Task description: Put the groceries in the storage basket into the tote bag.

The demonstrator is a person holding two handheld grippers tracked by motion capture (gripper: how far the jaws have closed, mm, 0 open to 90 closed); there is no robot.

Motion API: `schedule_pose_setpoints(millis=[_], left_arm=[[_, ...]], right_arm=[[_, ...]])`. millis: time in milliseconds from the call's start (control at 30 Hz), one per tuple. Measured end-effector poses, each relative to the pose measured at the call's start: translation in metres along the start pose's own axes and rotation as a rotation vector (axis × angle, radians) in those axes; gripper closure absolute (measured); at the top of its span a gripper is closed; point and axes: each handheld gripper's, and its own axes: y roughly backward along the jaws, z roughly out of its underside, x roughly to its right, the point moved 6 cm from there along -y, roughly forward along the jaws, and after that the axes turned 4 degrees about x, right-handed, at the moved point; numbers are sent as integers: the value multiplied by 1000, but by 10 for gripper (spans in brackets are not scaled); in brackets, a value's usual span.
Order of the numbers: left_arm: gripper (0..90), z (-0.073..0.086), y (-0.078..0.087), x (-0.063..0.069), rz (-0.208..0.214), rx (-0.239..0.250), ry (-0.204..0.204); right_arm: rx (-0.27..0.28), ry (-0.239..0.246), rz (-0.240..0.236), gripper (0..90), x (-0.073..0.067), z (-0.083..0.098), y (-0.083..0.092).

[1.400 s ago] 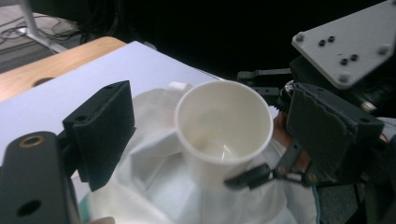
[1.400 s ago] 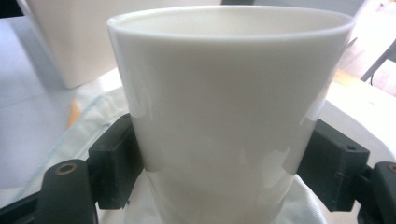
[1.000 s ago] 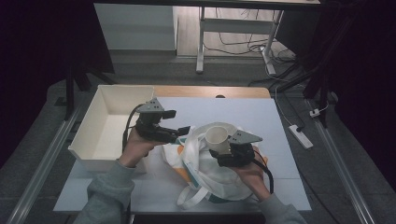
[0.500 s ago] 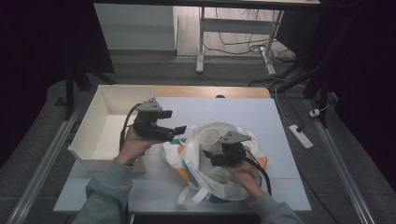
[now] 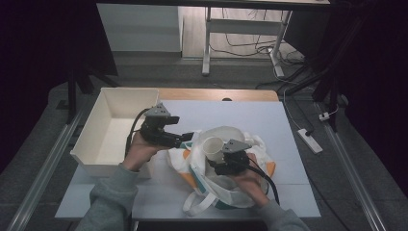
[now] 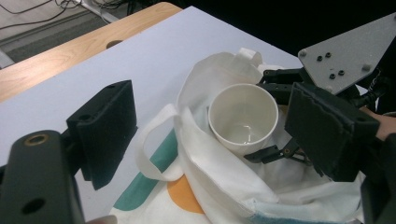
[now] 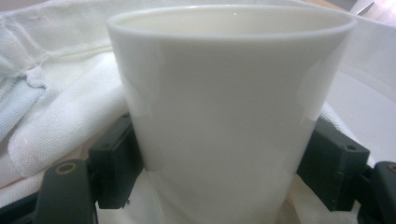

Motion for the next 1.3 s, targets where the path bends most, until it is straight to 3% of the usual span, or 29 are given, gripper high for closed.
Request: schedule_pose_setpoints(millis=[300, 600, 733, 900, 1133, 1300], left_arm=[[166, 2, 1, -1, -1, -2, -1], [166, 2, -1, 1, 1, -9, -6], [166, 3, -1, 1, 0, -8, -3], [167, 6, -4, 1, 0, -14, -6], [167, 8, -8, 4, -1, -25, -15], [168, 10, -6, 6, -10, -22, -21]], right_arm=[[-72, -28, -1, 220, 8, 5, 7], [-68, -39, -5, 216, 10, 7, 7], [-79, -33, 1, 132, 8, 5, 8], [-31, -29, 43, 75, 6, -3, 24], [29, -60, 44, 83, 14, -9, 51], [62, -92, 19, 124, 23, -9, 63]])
